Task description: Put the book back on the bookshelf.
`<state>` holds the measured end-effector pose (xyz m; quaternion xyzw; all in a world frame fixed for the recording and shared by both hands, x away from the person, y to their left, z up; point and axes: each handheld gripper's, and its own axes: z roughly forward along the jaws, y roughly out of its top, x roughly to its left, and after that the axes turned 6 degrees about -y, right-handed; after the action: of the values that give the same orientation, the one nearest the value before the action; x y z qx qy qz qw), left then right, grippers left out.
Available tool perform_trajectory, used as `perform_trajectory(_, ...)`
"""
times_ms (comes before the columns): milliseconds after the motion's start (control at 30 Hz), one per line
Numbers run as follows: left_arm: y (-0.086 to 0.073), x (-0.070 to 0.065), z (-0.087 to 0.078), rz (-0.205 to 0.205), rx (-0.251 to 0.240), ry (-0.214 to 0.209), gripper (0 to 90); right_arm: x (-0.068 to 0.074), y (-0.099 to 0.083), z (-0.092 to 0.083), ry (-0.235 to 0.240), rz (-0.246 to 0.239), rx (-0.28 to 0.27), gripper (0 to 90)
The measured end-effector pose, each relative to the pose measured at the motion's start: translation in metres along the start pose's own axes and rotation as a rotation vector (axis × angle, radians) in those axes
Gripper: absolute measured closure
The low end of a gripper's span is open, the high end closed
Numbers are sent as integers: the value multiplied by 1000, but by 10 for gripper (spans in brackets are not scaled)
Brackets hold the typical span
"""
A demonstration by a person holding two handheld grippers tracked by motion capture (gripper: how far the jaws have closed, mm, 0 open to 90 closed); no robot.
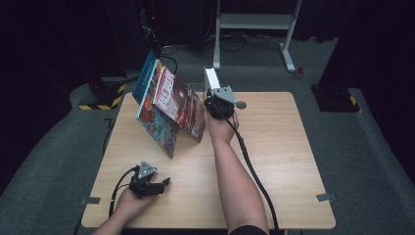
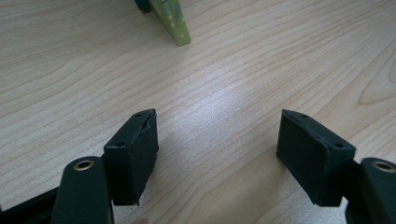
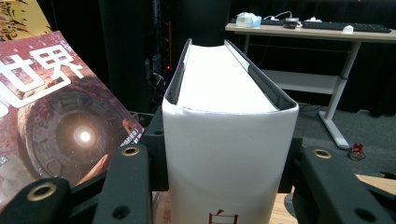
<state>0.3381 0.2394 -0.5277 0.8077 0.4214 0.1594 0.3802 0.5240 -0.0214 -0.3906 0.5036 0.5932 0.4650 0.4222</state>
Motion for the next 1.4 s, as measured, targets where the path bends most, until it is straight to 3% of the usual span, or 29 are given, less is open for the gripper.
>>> perform_trajectory(733,-1,1,-1,-1,-2,-2,294,7,-9,16,-23,8,-8,546)
perform_trajectory(1400,-1,0,-2,0,0,-1,295,7,-13,17,-23,4,-24,542)
